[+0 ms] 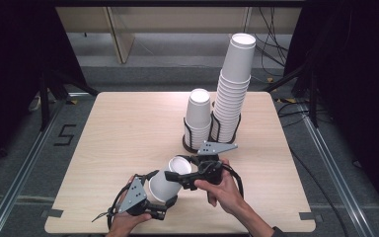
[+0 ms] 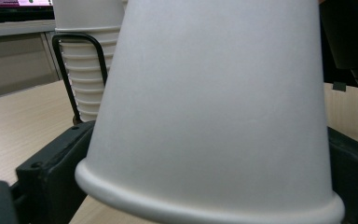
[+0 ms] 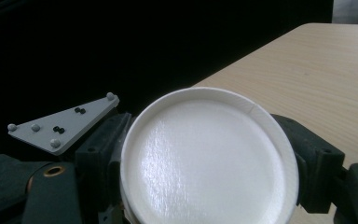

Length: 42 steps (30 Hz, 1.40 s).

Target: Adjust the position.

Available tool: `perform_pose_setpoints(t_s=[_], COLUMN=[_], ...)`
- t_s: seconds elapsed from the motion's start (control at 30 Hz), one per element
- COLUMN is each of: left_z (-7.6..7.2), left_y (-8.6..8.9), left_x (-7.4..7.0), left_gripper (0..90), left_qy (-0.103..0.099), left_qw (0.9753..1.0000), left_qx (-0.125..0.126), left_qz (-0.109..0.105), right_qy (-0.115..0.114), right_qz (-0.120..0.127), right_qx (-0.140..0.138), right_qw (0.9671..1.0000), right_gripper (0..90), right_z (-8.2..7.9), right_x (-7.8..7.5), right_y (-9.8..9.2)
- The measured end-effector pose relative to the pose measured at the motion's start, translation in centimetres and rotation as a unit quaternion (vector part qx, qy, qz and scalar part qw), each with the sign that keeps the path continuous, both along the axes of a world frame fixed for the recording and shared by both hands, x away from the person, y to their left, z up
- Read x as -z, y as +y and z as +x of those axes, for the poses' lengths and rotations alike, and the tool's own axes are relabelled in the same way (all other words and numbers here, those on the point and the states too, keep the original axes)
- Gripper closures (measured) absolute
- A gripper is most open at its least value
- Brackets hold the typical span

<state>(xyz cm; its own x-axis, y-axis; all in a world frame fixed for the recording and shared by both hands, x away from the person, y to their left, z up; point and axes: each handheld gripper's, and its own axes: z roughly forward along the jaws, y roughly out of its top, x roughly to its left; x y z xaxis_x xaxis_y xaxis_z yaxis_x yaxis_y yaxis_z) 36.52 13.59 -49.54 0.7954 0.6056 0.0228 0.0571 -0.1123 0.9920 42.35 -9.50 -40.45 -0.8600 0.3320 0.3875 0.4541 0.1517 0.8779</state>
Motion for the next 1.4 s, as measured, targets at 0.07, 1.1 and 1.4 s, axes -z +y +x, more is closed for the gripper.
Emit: perform_pose_setpoints(t_s=[0.07, 1.1, 1.4], left_z=[0.0, 0.3, 0.1], left_y=[0.3, 0.9, 0.6], left_x=[-0.3, -1.2, -1.2], left_gripper=[3.9, 9.8, 9.8], left_qy=[0.008, 0.022, 0.019], left_qw=[1.0, 0.9812, 0.9659], left_qx=[-0.001, 0.047, 0.067], left_qz=[0.006, 0.186, 0.25], right_qy=[0.0, -0.053, -0.105], right_qz=[0.003, -0.135, -0.243], right_qx=[0.003, -0.062, -0.115], right_qw=[1.0, 0.9875, 0.9575], right_gripper=[25.9, 17.1, 17.1], right_z=[0.1, 0.4, -0.4], right_x=[0.1, -1.1, -1.3], right_y=[0.0, -1.2, -1.2])
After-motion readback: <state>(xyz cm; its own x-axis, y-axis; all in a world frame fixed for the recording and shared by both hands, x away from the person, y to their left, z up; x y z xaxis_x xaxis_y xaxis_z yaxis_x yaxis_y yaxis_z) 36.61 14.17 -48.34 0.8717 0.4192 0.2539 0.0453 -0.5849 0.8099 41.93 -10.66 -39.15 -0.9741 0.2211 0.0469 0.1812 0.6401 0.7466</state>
